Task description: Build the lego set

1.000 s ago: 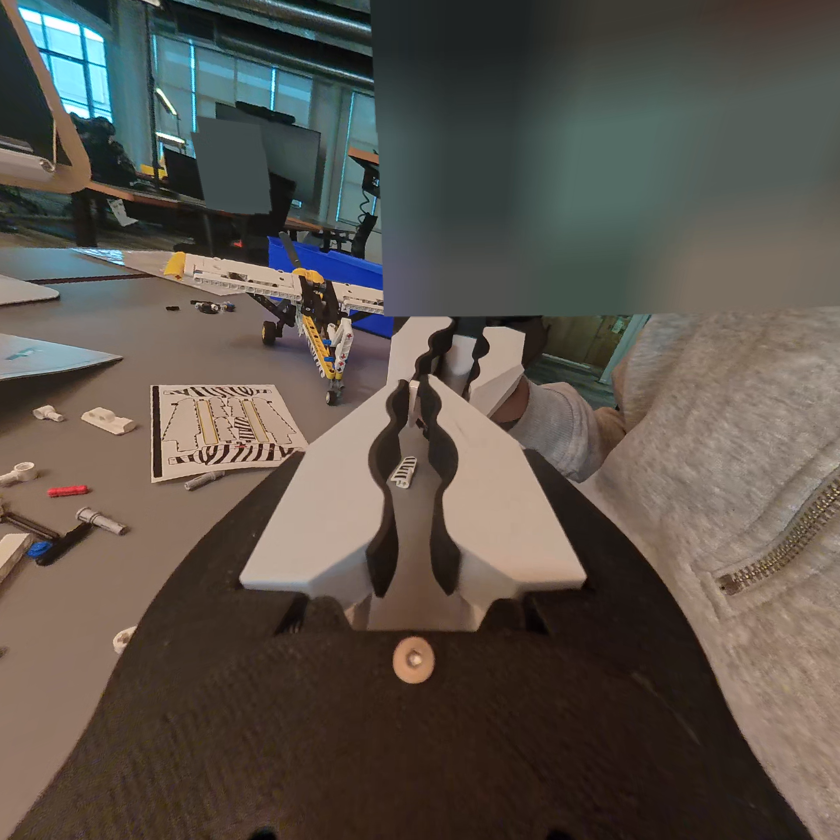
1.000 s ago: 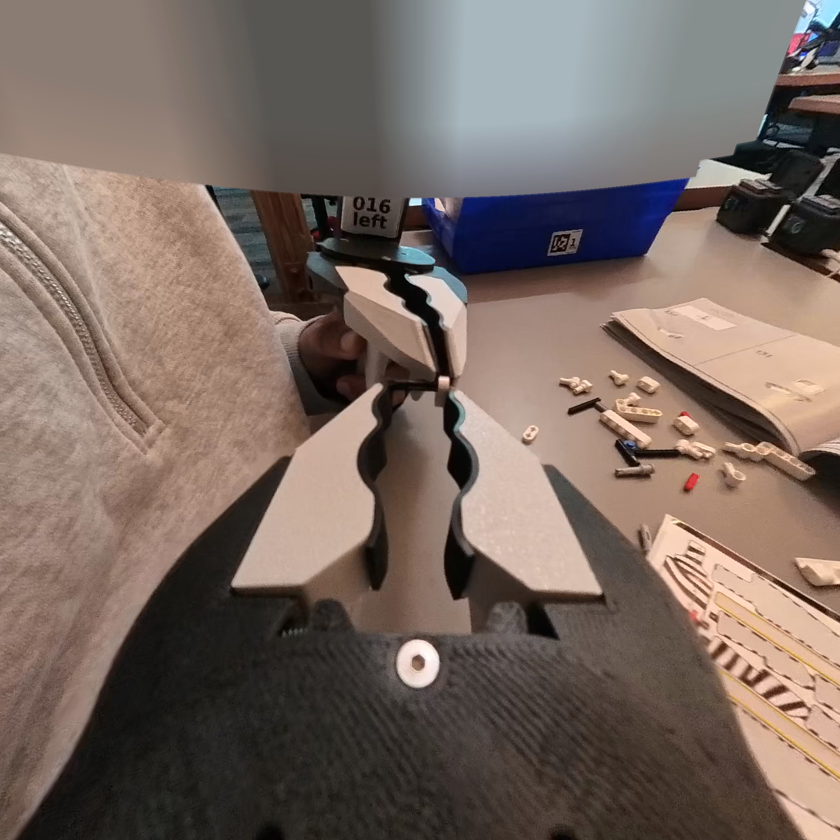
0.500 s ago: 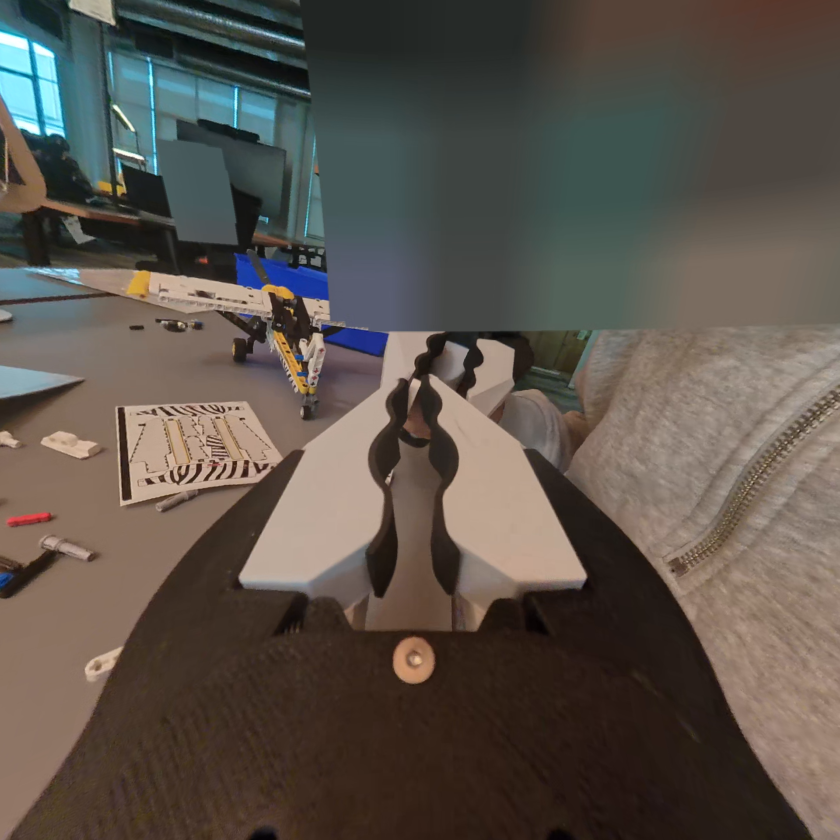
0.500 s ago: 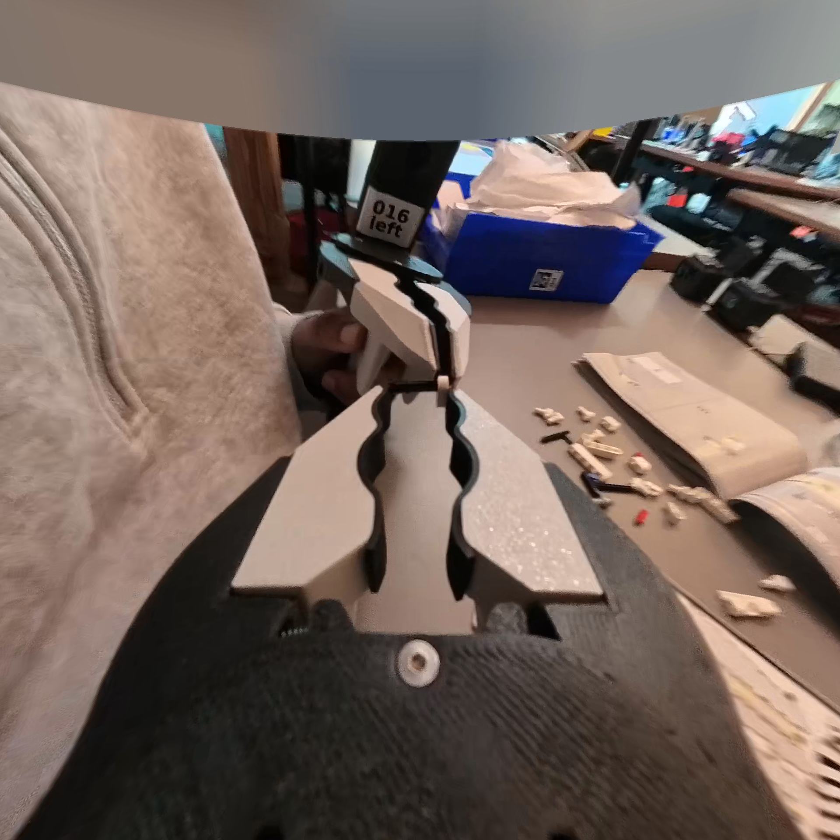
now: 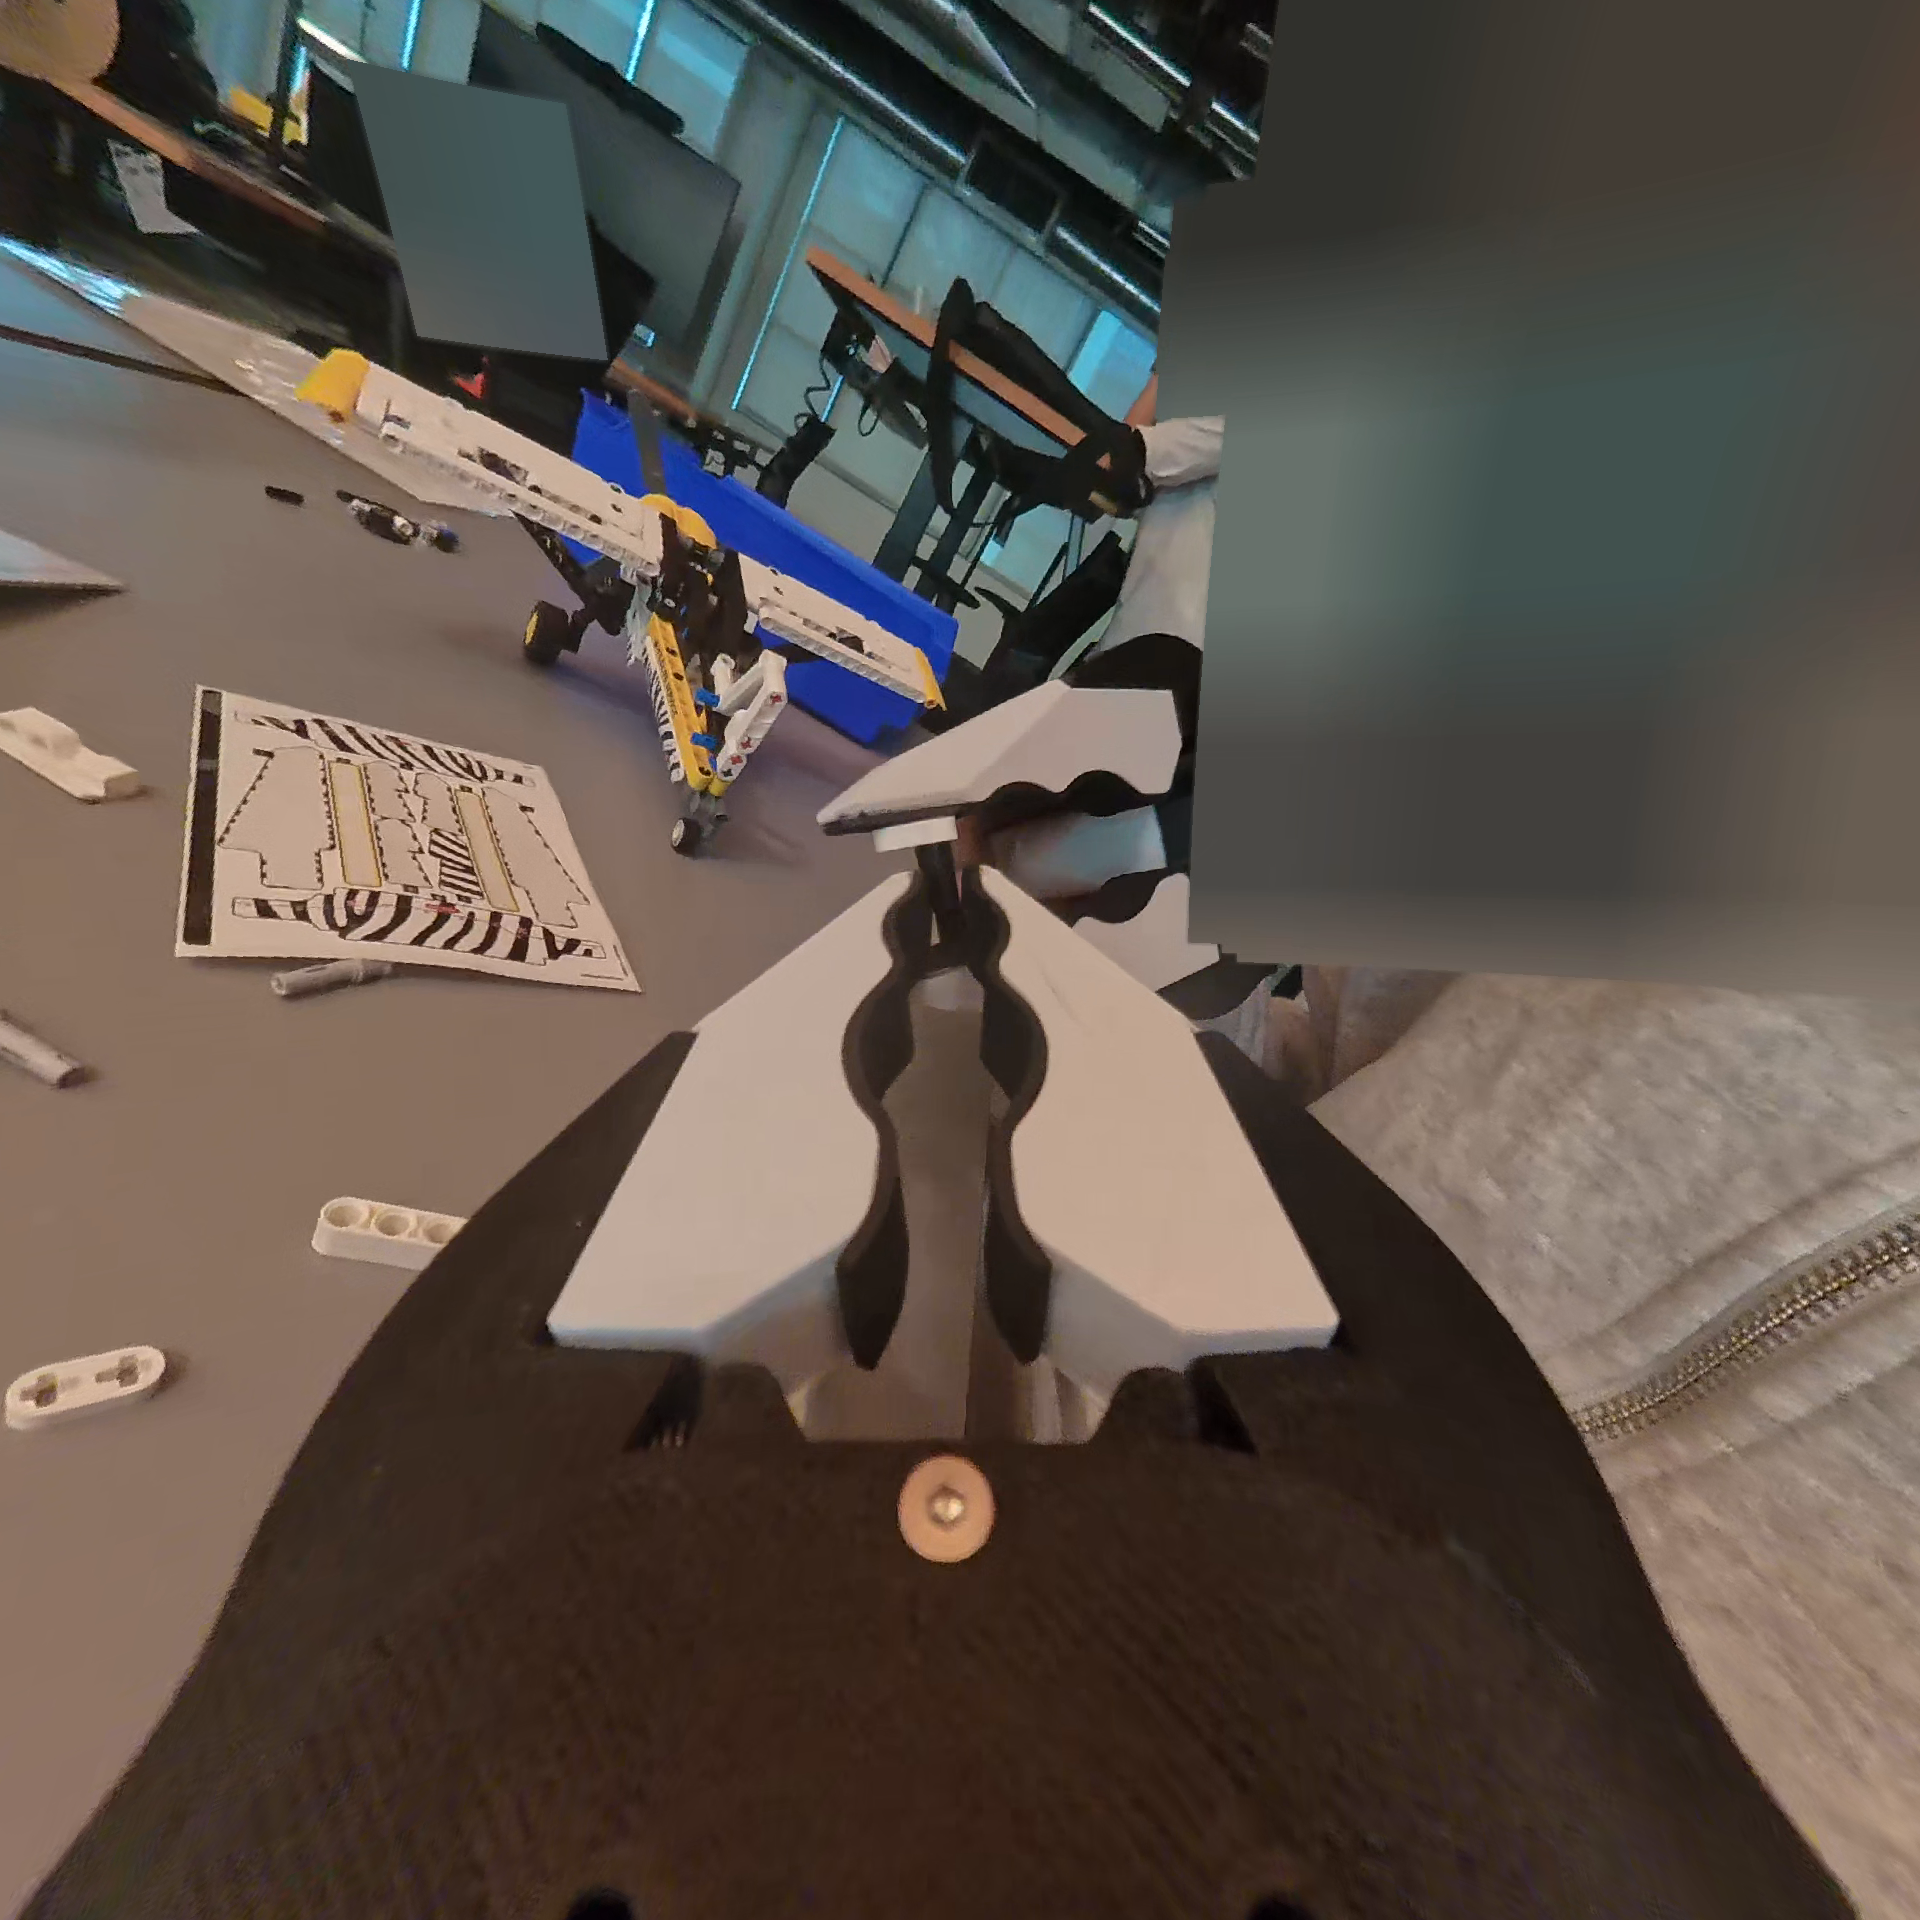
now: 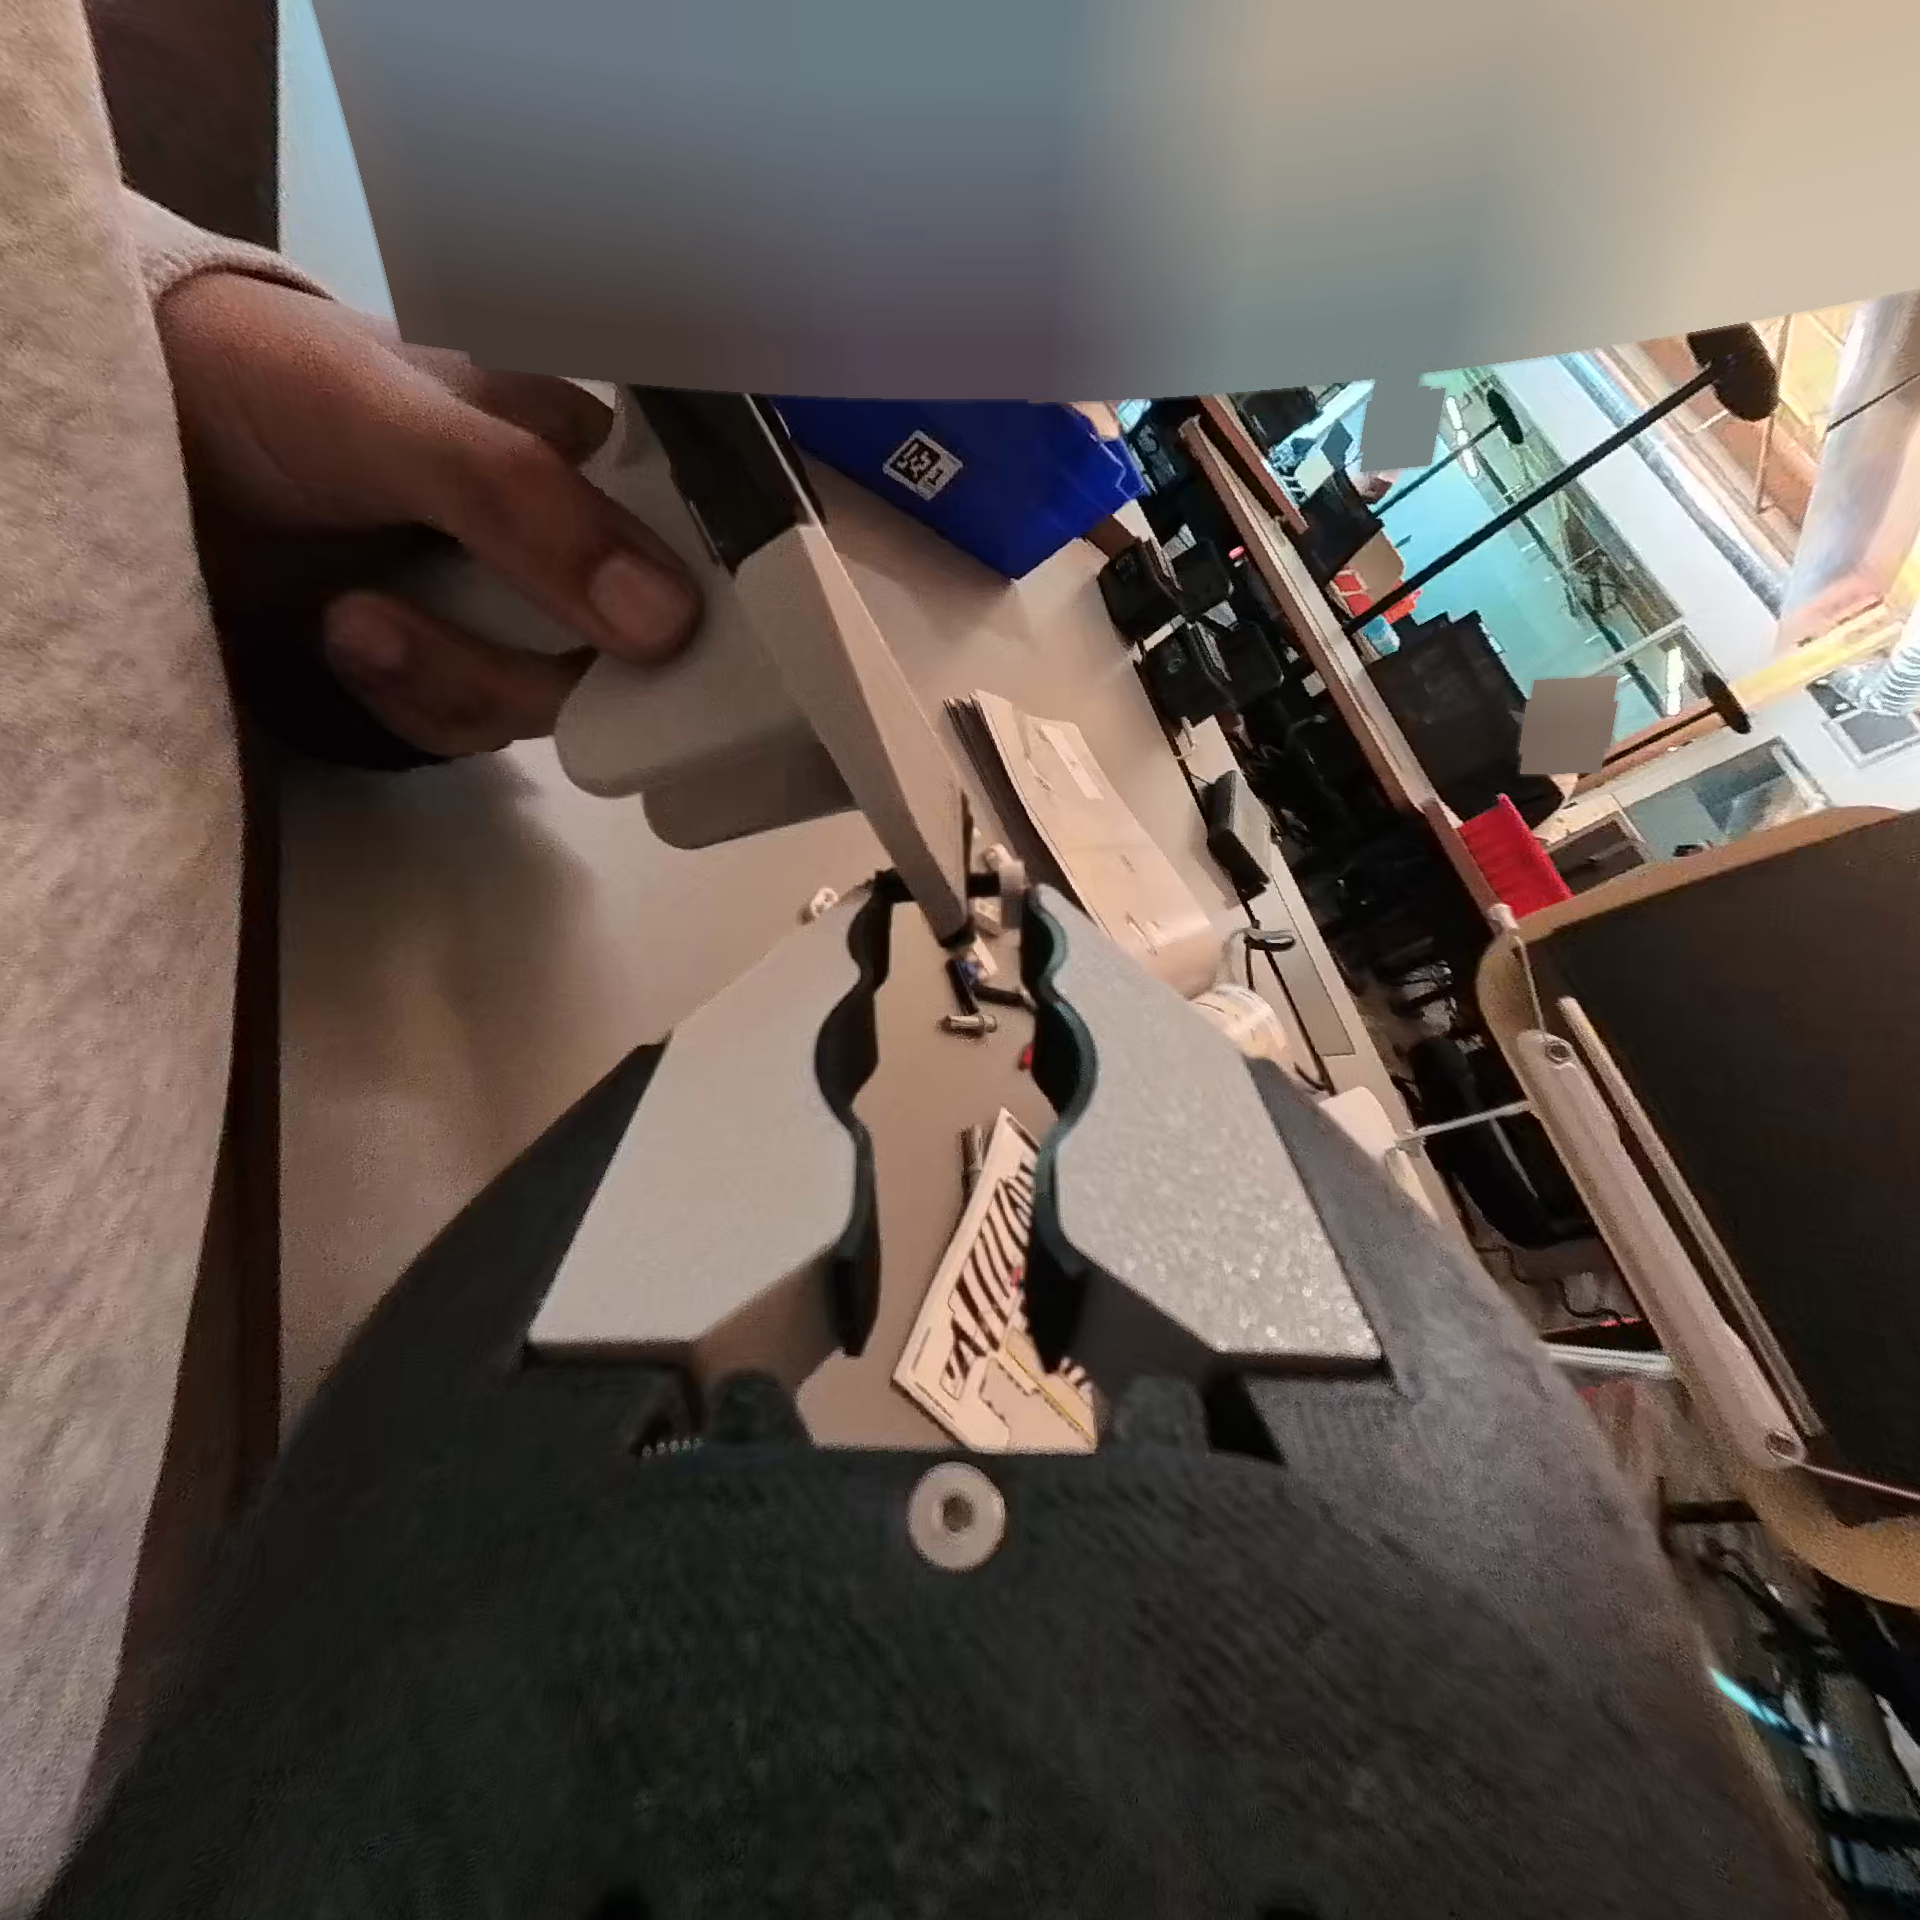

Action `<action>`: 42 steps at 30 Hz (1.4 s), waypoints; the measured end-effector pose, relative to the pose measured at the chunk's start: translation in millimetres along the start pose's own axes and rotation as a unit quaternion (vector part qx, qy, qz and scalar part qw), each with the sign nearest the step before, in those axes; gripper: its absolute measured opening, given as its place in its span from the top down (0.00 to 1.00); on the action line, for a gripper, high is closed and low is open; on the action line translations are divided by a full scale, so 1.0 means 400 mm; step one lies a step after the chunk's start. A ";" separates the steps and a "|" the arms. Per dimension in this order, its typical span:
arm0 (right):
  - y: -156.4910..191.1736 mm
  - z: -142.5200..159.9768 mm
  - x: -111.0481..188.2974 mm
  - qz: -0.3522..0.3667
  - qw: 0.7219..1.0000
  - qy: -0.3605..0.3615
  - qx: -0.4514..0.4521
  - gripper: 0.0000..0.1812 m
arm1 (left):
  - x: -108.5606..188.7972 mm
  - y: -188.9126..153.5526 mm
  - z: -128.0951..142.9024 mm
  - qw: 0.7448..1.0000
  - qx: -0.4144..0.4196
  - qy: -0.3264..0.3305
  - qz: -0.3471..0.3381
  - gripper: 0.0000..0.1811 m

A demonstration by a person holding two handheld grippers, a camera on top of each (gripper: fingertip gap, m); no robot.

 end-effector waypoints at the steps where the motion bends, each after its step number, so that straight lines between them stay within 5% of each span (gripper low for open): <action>1: 0.000 -0.001 -0.001 0.001 1.000 -0.003 0.001 0.87 | 0.002 0.000 -0.001 1.000 0.006 -0.002 0.005 0.97; 12: 0.000 -0.015 0.010 -0.020 0.996 -0.071 -0.047 0.86 | -0.004 -0.023 -0.008 0.986 0.114 -0.050 0.111 0.97; 42: 0.030 -0.010 0.013 -0.087 0.992 -0.062 -0.062 0.85 | -0.005 -0.029 0.019 0.979 0.143 0.008 0.144 0.98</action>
Point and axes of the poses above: each gripper's, where its closed fingertips meet, x back along the fingers, z out of its underside, y = z × x across the jaws, the point moved 3 cm from there along x, back along the fingers, and after that the axes turned 8 degrees about -x, right-handed, at the moved point
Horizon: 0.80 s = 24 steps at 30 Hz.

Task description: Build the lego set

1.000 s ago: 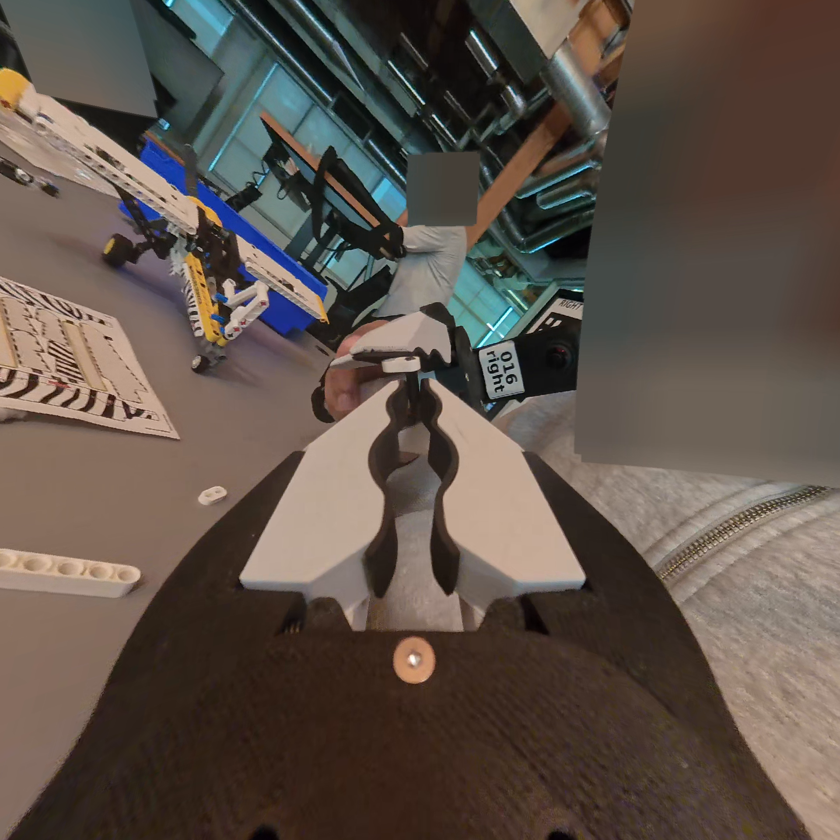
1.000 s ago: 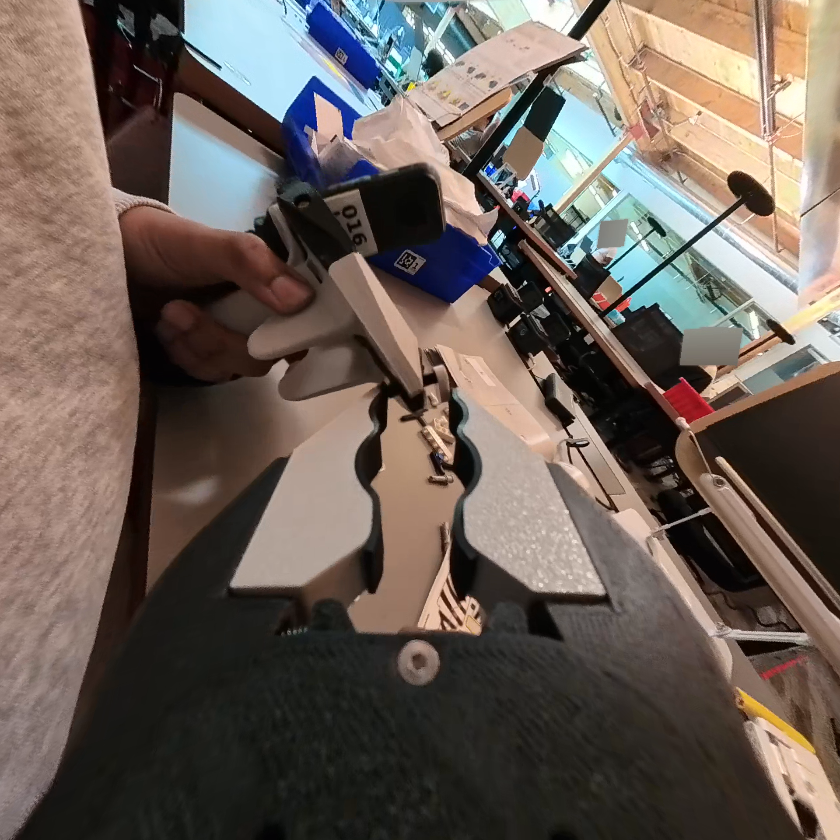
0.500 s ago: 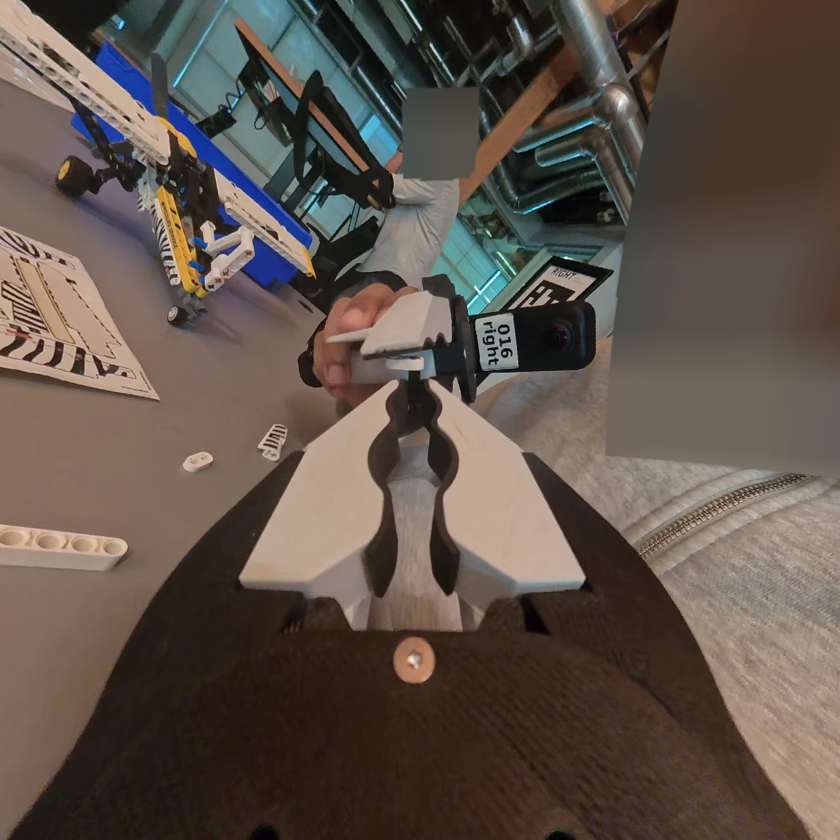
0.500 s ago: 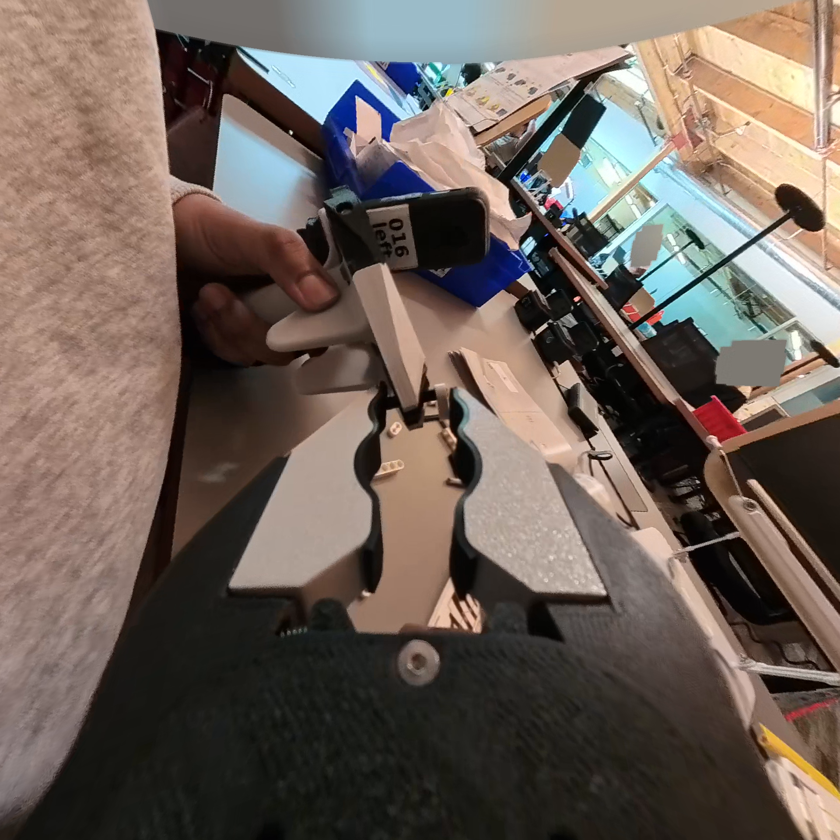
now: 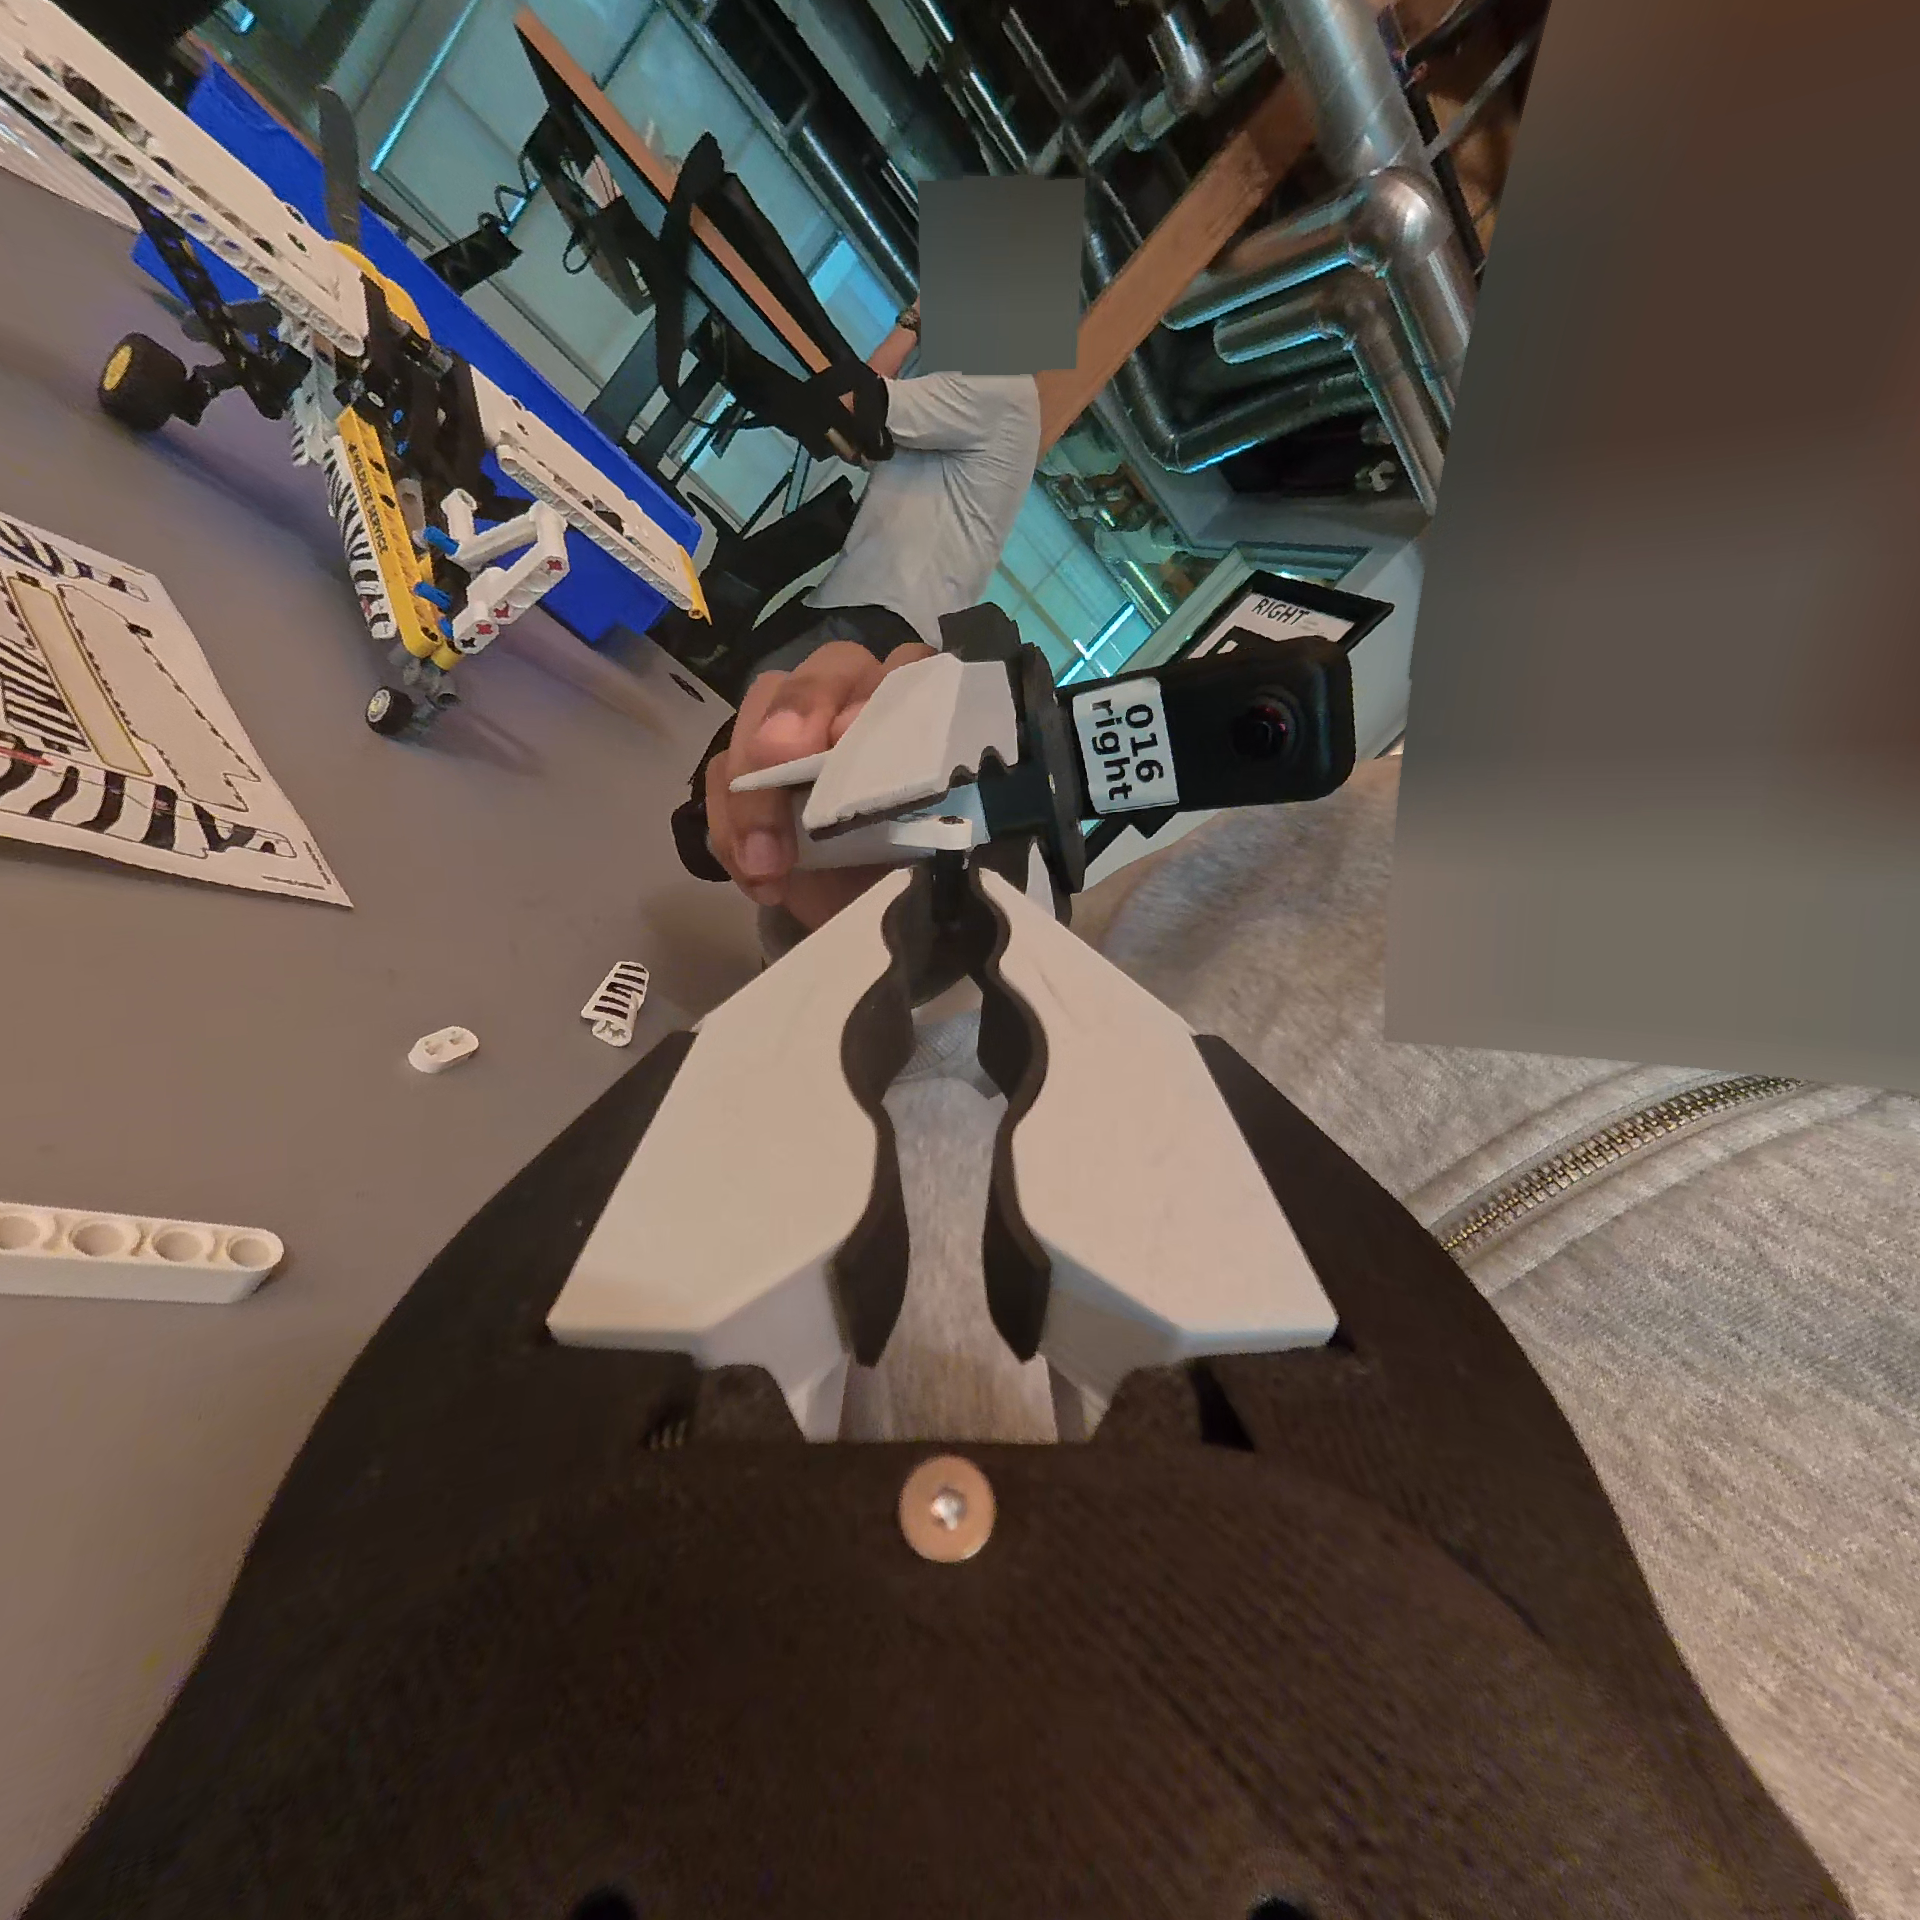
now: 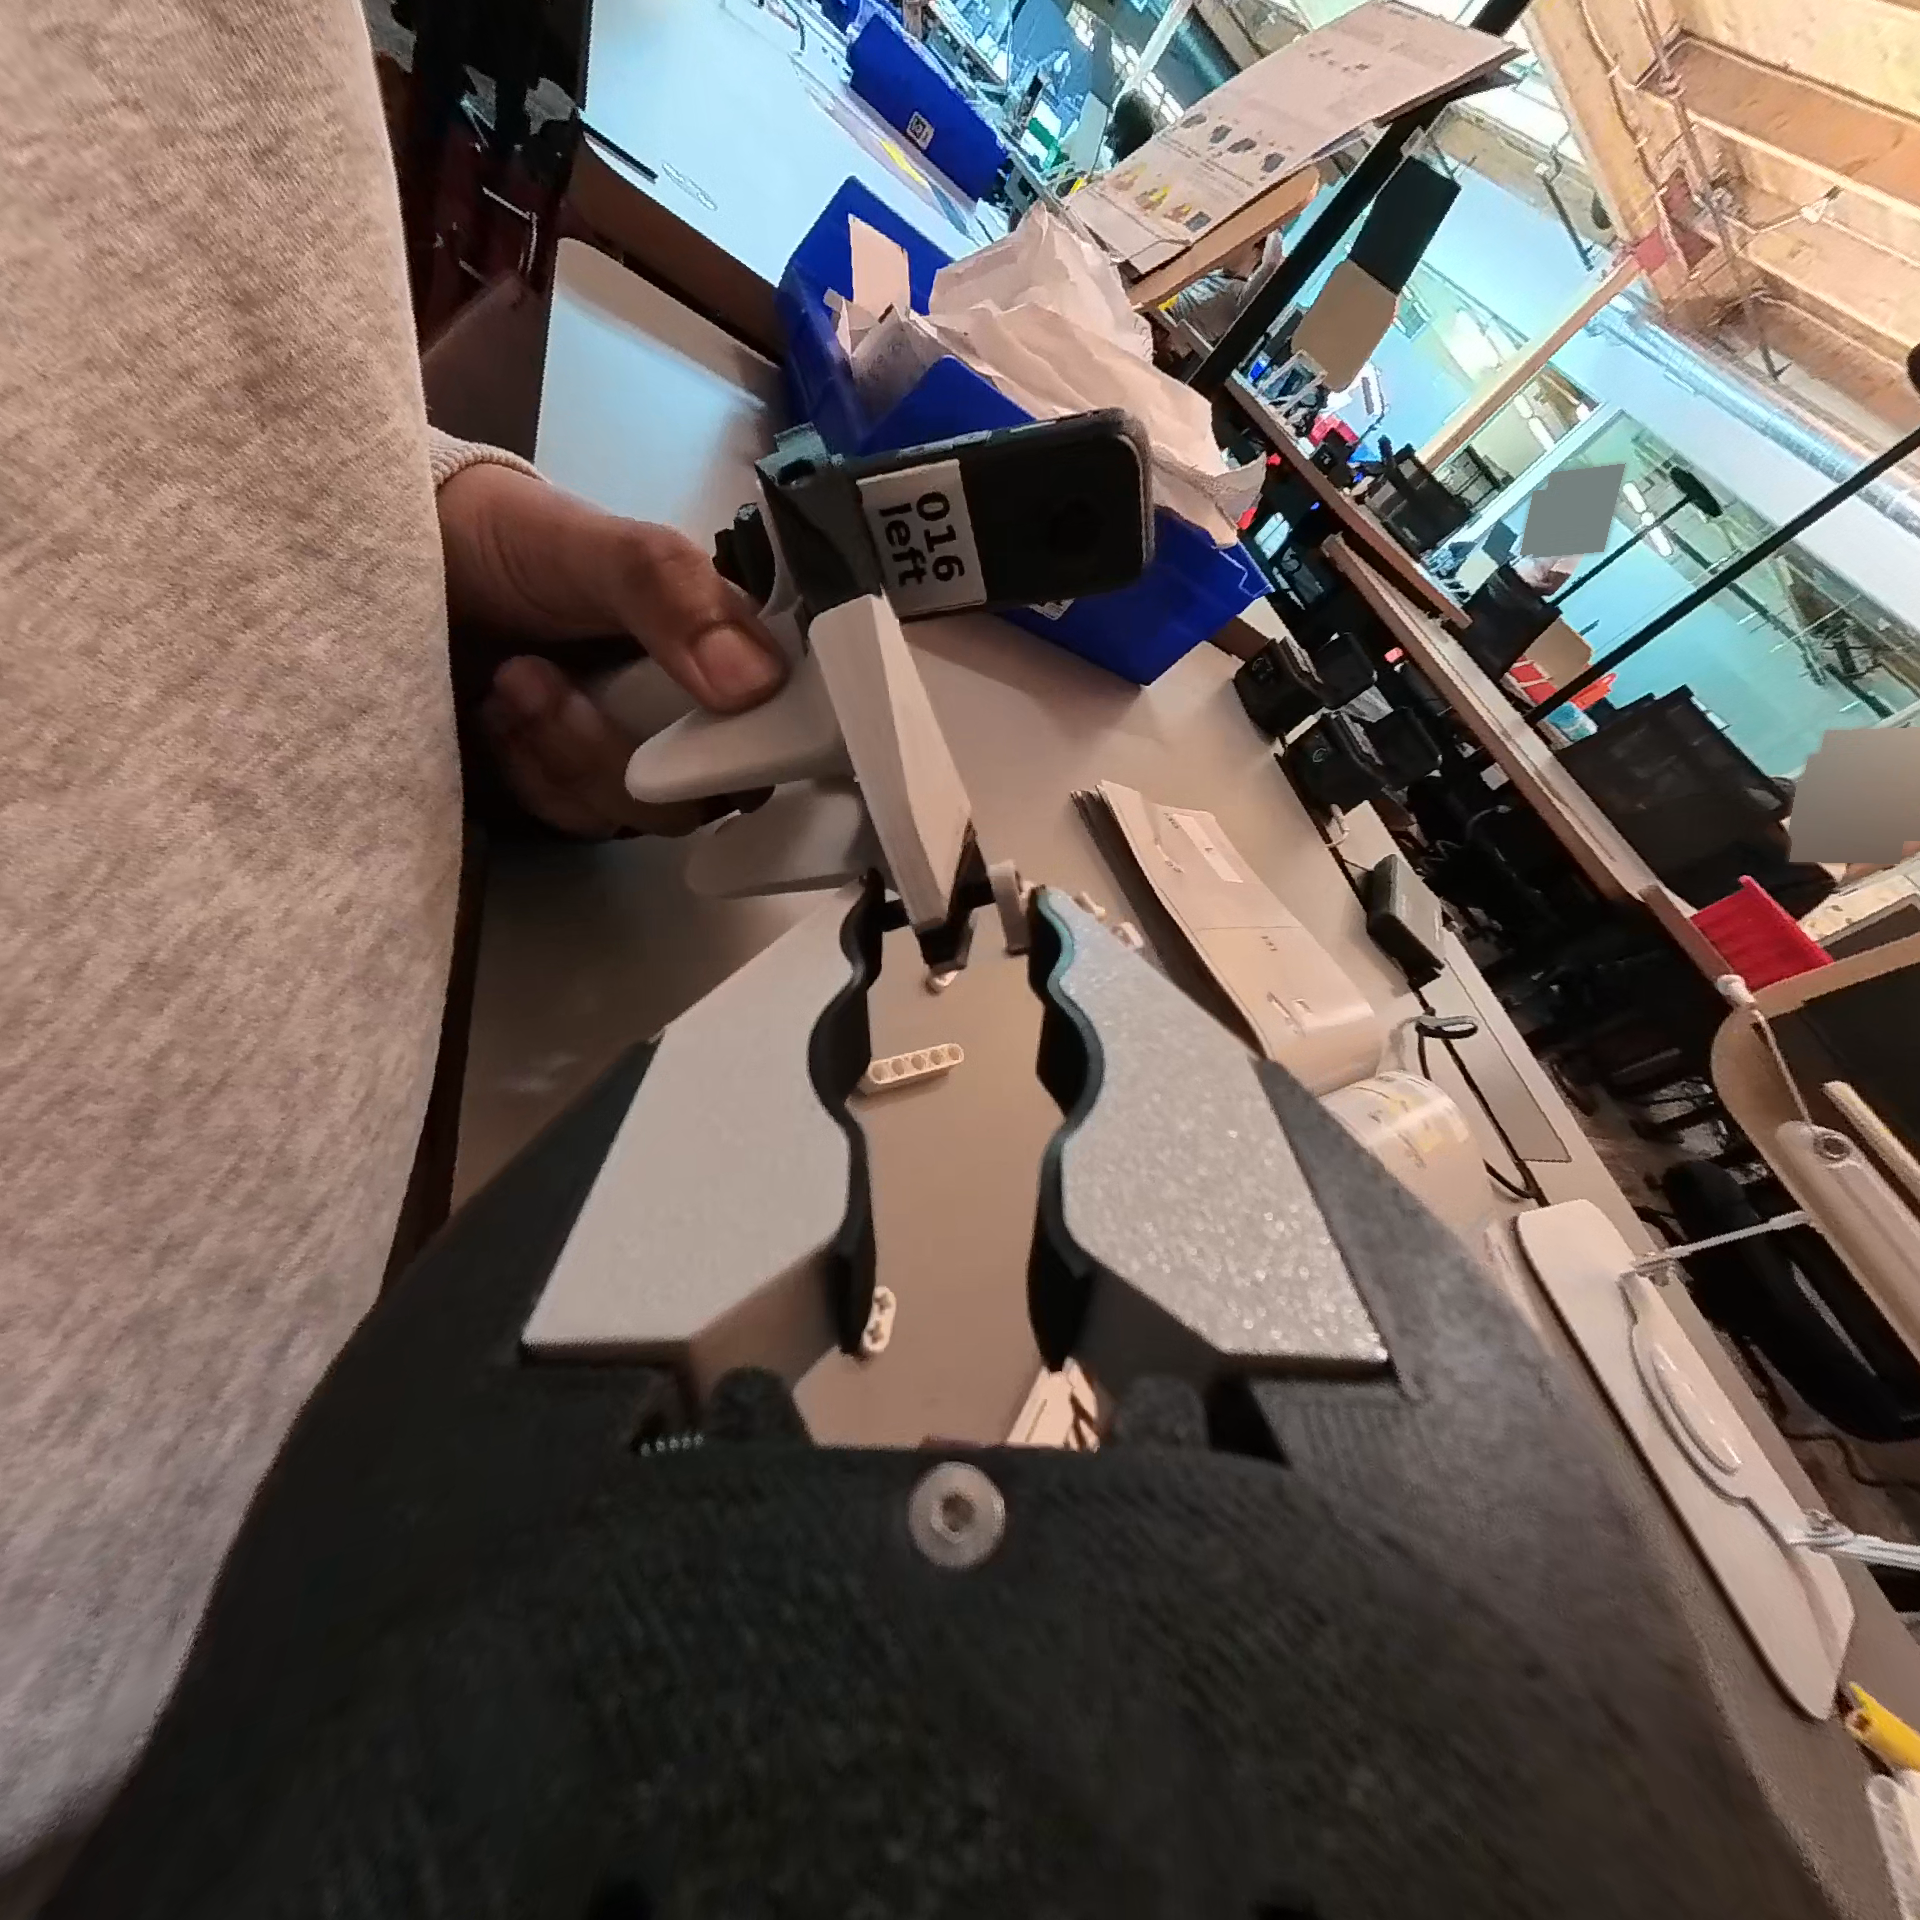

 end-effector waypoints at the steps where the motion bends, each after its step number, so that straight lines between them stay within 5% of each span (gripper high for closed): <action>1: 0.000 0.000 0.000 -0.001 1.000 0.002 -0.003 0.86 | 0.000 0.000 0.000 1.000 -0.001 0.000 0.000 0.98; 20: -0.007 0.019 -0.007 -0.010 0.996 0.022 -0.084 0.86 | 0.005 0.017 -0.009 0.999 -0.024 -0.013 -0.036 0.97; 24: -0.022 0.021 0.004 -0.042 0.984 0.007 -0.171 0.86 | 0.047 0.011 -0.054 0.990 -0.103 -0.061 -0.075 0.82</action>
Point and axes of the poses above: each gripper's, where its closed fingertips meet, x back along the fingers, z out of its underside, y = z × x across the jaws, the point moved 3 cm from there along x, back along the fingers, and after that the axes turned 8 degrees about -x, right-handed, at the moved point
